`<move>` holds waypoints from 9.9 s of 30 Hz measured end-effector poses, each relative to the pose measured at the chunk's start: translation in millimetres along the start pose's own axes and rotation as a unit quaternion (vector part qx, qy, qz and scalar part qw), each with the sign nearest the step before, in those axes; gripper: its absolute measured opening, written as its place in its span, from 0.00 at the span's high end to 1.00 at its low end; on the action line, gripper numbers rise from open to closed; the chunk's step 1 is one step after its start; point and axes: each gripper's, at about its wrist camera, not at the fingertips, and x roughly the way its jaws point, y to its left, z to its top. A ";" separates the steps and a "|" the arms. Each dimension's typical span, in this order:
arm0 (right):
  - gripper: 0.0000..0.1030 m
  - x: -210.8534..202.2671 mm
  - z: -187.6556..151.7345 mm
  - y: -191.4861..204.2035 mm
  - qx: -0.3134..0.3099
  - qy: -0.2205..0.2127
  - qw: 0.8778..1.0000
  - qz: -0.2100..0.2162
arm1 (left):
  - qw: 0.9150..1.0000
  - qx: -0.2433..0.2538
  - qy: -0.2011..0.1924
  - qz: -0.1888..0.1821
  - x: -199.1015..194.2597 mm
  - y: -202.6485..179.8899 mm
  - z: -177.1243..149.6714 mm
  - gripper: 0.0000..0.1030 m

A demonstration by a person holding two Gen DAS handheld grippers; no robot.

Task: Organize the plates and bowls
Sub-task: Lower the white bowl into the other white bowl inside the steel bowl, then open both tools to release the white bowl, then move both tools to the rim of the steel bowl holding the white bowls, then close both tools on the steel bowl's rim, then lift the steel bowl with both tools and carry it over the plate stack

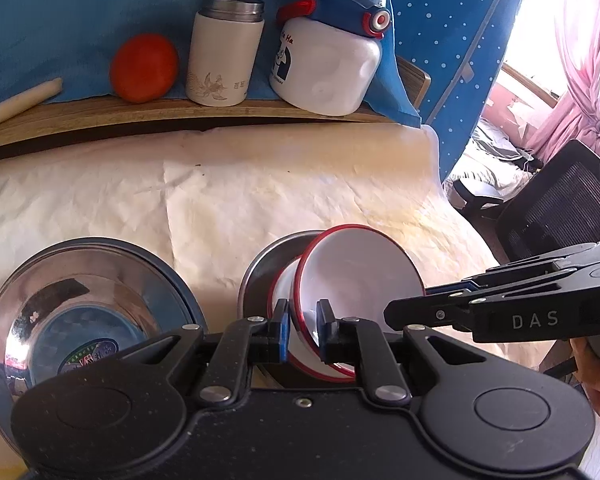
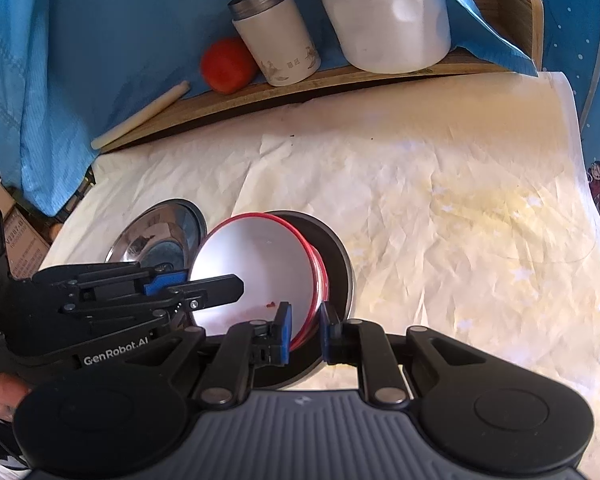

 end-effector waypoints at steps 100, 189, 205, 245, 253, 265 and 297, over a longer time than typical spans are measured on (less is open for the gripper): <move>0.00 -25.2 -2.0 -31.9 0.015 -0.009 0.998 -0.063 | 0.994 0.064 0.014 0.090 -7.4 48.7 28.5 0.01; 0.76 9.7 -4.6 -8.6 0.057 0.049 0.997 -0.028 | 0.987 0.133 0.094 0.000 23.8 20.4 32.6 0.94; 0.75 22.0 -3.7 -10.6 0.099 0.068 0.992 -0.025 | 0.988 0.114 0.100 0.003 26.9 22.2 32.9 0.94; 0.79 14.7 -12.6 -18.4 0.155 0.043 0.987 -0.014 | 0.994 0.057 0.092 0.020 26.8 20.9 31.5 0.96; 0.80 11.7 -13.3 -22.2 0.165 0.038 0.985 -0.013 | 0.994 0.046 0.094 0.021 26.8 19.5 31.5 0.96; 0.80 0.6 -12.5 -20.6 0.165 0.025 0.986 -0.017 | 0.996 0.039 0.081 0.012 19.5 17.9 36.5 0.96; 0.80 19.9 15.2 64.5 0.087 0.028 0.996 0.014 | 0.998 -0.014 0.033 0.059 -52.9 81.4 31.6 0.96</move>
